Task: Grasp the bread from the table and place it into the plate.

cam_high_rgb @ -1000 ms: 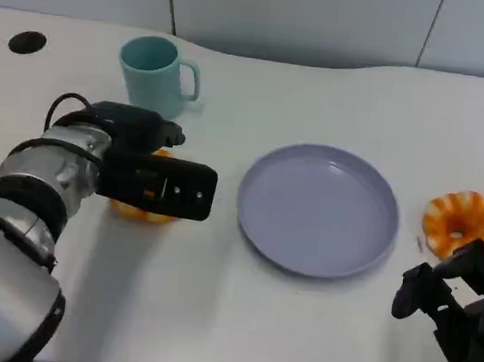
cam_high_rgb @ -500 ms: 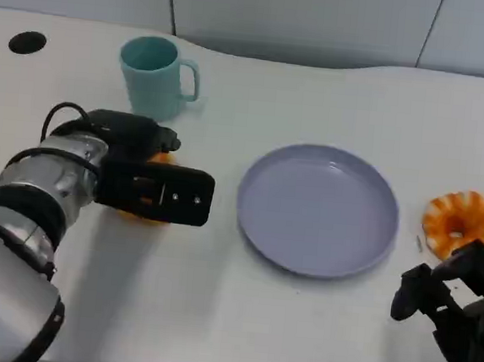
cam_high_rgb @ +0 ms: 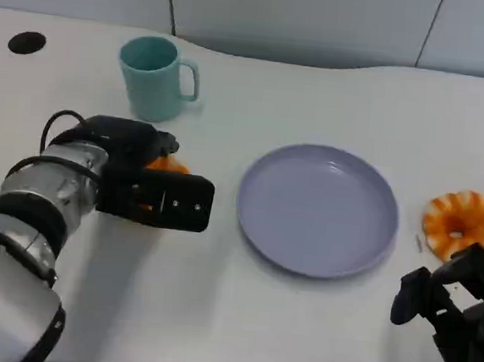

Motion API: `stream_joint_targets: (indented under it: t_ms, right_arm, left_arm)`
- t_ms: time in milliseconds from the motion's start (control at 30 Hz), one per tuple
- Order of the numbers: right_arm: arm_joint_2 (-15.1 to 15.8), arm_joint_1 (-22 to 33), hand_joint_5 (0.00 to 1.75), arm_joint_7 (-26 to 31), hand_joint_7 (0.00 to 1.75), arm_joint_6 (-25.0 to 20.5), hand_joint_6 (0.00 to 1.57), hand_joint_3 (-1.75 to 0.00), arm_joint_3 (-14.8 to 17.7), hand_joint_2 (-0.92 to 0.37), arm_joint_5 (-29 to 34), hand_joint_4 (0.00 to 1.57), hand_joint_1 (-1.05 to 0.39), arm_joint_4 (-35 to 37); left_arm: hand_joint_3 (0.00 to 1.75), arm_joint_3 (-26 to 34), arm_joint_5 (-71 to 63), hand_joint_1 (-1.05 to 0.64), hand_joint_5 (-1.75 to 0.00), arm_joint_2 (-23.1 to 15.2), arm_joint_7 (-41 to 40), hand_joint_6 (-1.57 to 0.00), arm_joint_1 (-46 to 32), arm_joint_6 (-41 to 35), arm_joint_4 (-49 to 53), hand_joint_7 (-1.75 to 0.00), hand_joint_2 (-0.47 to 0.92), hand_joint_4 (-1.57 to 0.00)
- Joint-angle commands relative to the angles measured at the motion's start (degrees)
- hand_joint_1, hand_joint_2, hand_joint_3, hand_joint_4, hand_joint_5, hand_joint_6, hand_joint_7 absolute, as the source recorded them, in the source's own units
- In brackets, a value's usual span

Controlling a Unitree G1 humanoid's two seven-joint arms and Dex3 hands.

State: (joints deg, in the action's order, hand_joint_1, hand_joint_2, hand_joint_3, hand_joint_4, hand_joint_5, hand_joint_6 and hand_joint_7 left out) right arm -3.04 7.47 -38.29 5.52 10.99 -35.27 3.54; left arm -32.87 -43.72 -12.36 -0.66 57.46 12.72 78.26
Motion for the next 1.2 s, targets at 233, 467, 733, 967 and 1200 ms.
stream_joint_targets:
  t_ms: [233, 467, 733, 967, 1200]
  right_arm:
    - [0.79, 0.94, 1.73, -1.4, 1.23, 0.87, 0.68, -0.08, 0.42, -0.92, -0.49, 0.58, -0.58, -1.25]
    - [0.77, 1.14, 1.74, -1.12, 1.23, 0.67, 0.68, -0.08, 0.3, -0.92, -0.39, 0.58, -0.58, -1.76]
    - [1.05, 0.85, 1.73, -1.49, 1.23, -0.12, 0.68, -0.08, 0.29, -0.92, -0.99, 0.59, -0.57, -1.8]
    - [0.88, 0.57, 1.73, -1.34, 1.24, 0.37, 0.68, -0.08, 0.2, -0.92, -0.49, 0.59, -0.58, -1.68]
    - [0.98, 0.41, 1.73, -0.78, 1.26, 0.4, 0.67, -0.09, 0.12, -0.92, 0.15, 0.59, -0.59, -1.81]
  left_arm:
    - [0.0, 1.12, 0.83, -0.23, 0.0, -0.01, 0.64, -0.29, -0.61, -0.89, 0.32, 0.0, 0.75, -0.37]
    - [0.0, 1.36, 0.89, -0.22, -0.01, -0.05, 0.82, -0.3, -0.6, -0.85, 0.28, 0.0, 0.76, -0.37]
    - [0.0, 1.43, 0.78, -0.23, -0.01, 0.09, 0.63, -0.31, -0.54, -1.37, 0.33, -0.01, 0.76, -0.38]
    - [0.0, 1.24, 0.47, -0.24, -0.02, 0.11, 0.05, -0.35, -0.42, -1.41, 0.31, -0.02, 0.75, -0.39]
    - [0.0, -0.86, -1.52, -0.3, 0.0, 0.48, -2.62, -0.35, -0.18, -3.49, 0.44, -0.01, 0.76, -0.32]
